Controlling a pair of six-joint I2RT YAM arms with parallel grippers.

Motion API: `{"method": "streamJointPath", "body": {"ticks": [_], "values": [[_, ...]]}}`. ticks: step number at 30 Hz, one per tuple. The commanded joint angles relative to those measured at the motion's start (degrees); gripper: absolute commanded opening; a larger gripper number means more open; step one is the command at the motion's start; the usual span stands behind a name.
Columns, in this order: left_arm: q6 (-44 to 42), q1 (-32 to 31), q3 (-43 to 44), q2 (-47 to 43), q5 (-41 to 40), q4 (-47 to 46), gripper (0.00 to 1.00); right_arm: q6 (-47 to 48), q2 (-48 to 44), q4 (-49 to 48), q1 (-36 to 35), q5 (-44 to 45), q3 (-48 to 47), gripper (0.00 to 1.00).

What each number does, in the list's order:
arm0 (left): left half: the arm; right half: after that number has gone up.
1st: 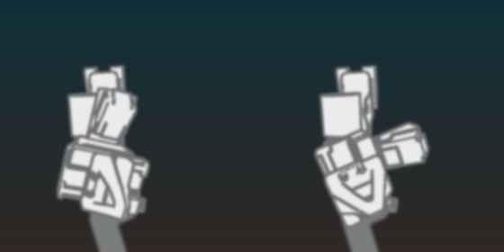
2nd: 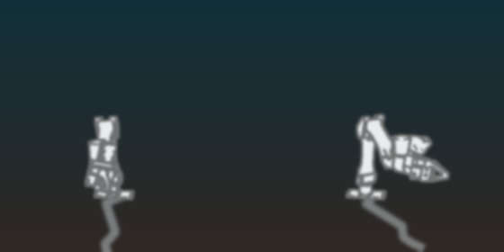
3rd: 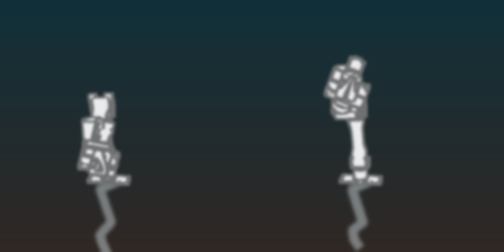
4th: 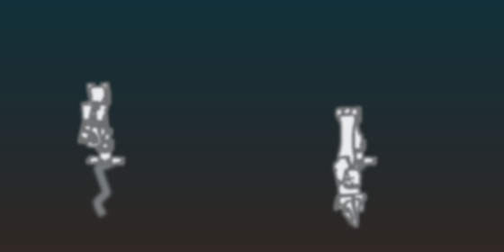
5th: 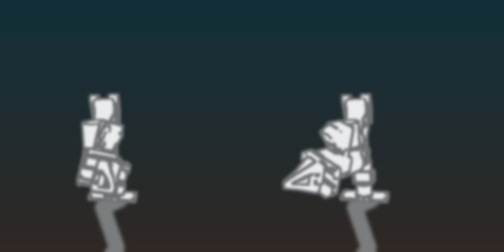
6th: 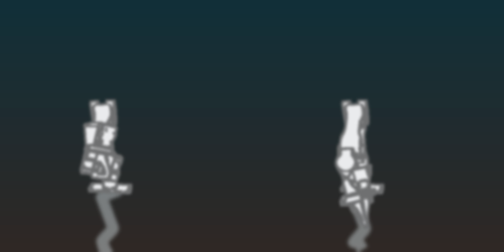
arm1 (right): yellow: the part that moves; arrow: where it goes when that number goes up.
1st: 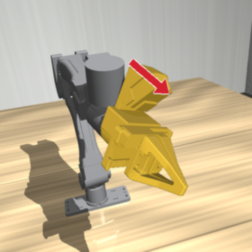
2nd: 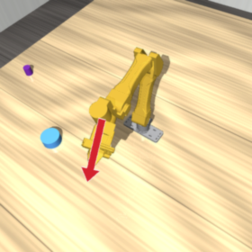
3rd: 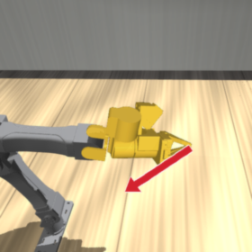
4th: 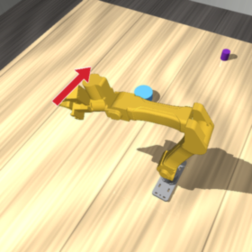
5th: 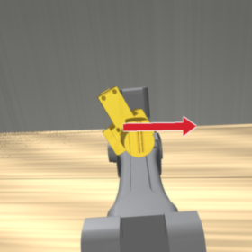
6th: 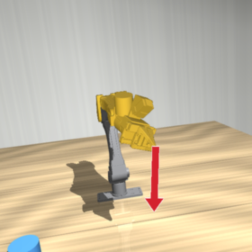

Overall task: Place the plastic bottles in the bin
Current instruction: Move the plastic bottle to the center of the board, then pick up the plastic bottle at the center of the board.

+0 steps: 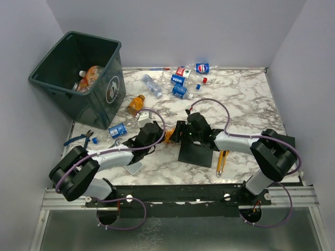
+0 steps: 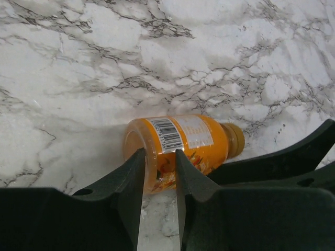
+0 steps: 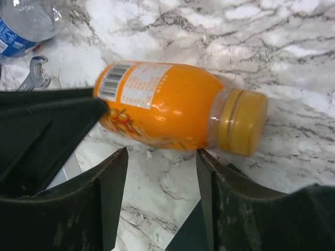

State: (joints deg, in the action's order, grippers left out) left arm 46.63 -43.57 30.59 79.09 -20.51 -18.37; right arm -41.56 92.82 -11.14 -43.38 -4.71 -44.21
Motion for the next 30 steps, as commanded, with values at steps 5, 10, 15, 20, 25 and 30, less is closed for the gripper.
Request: {"method": "streamJointPath", "body": {"ticks": [5,10,15,20,25,30], "values": [[1.2,-2.3,-3.0,-2.9,1.7,0.3,0.33,6.1,-0.9,3.3,2.0,2.6,-3.7,0.71],[-4.2,-2.3,0.2,-8.1,-3.9,7.5,0.76,8.0,-8.2,8.2,2.3,4.0,-2.2,0.84],[-18.3,-2.0,7.4,-10.9,-6.6,15.1,0.99,8.3,-17.8,14.4,2.2,7.3,1.3,0.91],[-35.3,-0.9,19.6,-2.5,9.0,25.4,0.99,7.9,-28.8,16.7,2.3,9.3,6.8,0.95],[-43.5,-0.3,30.0,9.8,19.3,36.0,0.99,7.5,-39.5,19.7,2.2,9.1,9.6,0.95],[-45.6,1.0,33.4,16.9,20.5,39.3,0.99,7.9,-46.6,22.5,2.2,6.8,9.8,0.96]]}}
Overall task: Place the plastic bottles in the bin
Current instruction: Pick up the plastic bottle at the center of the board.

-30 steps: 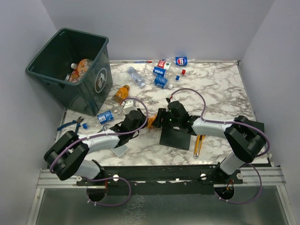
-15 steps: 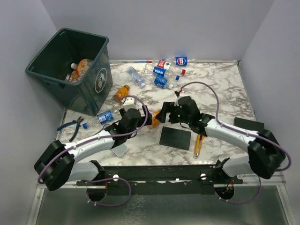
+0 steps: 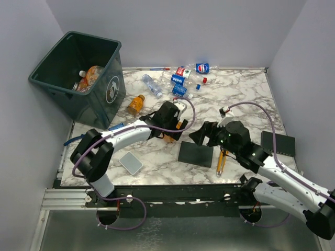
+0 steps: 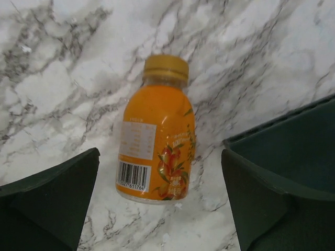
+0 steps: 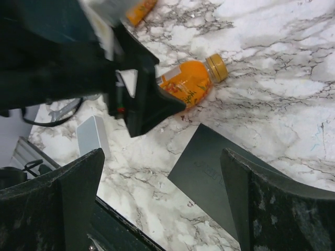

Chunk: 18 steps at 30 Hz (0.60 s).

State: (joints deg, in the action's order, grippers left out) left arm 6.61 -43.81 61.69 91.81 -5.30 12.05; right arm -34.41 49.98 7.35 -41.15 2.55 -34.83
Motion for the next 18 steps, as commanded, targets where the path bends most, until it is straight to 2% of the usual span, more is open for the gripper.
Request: {"method": "streamJointPath", "body": {"ticks": [1,9,13,18], "values": [[-5.4,1.3,2.7,5.0,5.3,9.1,0.99,0.6,-4.5,5.0,0.1,-0.5,0.2,0.96],[-3.3,1.6,2.5,9.3,5.7,9.3,0.98,0.1,-8.0,7.7,0.0,0.7,0.6,0.96],[-1.1,1.6,1.7,10.3,5.2,7.1,0.79,-1.1,-7.8,6.5,0.0,0.6,1.3,0.96],[3.1,1.6,-2.3,7.2,6.8,0.6,0.56,-1.8,-8.2,5.7,0.0,1.3,1.2,0.96]]}}
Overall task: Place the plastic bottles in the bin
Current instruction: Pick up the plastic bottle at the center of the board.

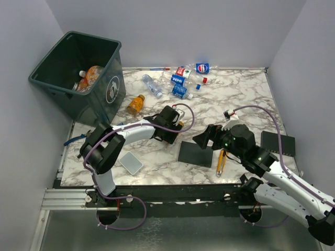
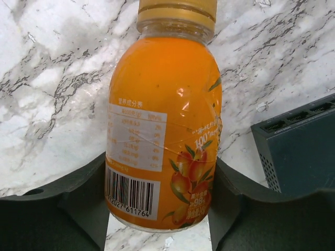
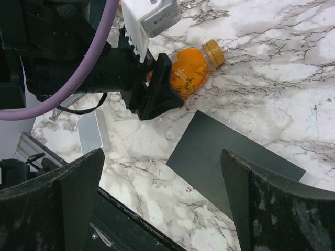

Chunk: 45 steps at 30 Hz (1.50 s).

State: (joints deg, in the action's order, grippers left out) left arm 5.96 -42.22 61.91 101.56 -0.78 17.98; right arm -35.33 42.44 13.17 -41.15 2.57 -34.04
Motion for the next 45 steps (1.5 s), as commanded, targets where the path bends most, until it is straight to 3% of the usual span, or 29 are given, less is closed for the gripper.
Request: {"method": "streamJointPath", "body": {"ticks": [1,6,10,16,27,36,45], "values": [[4.4,0.0,-3.4,-3.3,2.5,-6.7,0.52,-0.9,-1.0,-0.2,0.0,1.4,0.3,0.96],[9.5,0.0,-9.1,-10.4,3.9,-16.7,0.38,-1.4,-3.5,-1.5,0.1,2.7,-0.1,0.96],[14.8,0.0,-17.2,-20.9,5.2,-31.0,0.32,-2.4,-7.8,-4.8,0.0,3.6,1.1,0.96],[24.9,-0.1,-29.4,-35.1,6.0,-52.9,0.26,-5.1,-12.9,-17.9,0.1,2.1,5.4,0.95],[38.0,-1.1,-38.3,-40.3,13.7,-80.0,0.22,-3.9,-6.8,-32.6,0.1,-9.8,3.4,0.95],[37.6,-2.7,-39.5,-42.2,15.7,-82.2,0.20,-5.0,4.2,-44.7,0.1,-16.5,0.0,0.94],[36.9,-3.8,-39.3,-42.5,16.1,-82.1,0.19,-2.7,12.9,-44.8,-0.2,-20.9,-7.7,0.93]]}}
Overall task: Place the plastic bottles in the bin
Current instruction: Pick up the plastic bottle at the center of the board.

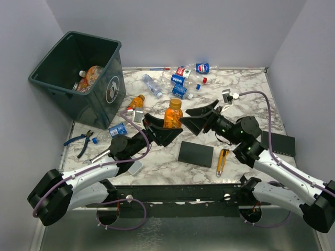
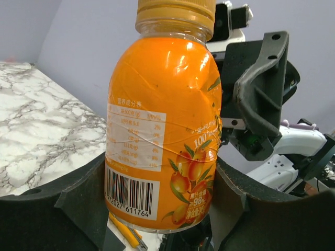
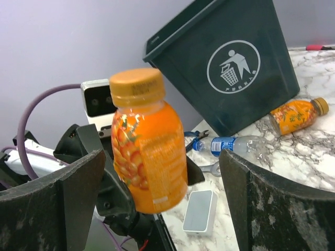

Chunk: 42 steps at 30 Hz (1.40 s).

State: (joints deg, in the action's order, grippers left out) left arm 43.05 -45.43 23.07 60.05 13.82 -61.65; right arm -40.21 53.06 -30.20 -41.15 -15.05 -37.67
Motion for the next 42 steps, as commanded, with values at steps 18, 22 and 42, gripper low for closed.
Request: {"method": "streamJointPath", "body": {"ticks": [18,22,42], "values": [[-3.2,-1.3,1.4,-3.0,0.0,1.6,0.19,2.7,10.3,3.9,-2.7,-7.9,-7.5,0.79],[-4.8,-1.3,3.6,-2.8,0.3,4.6,0.24,2.9,11.7,4.6,-3.0,-8.6,-8.9,0.63],[-20.1,-1.3,7.6,-20.3,-13.2,32.5,0.99,25.2,-2.8,27.6,-3.0,8.6,-8.5,0.27]]}}
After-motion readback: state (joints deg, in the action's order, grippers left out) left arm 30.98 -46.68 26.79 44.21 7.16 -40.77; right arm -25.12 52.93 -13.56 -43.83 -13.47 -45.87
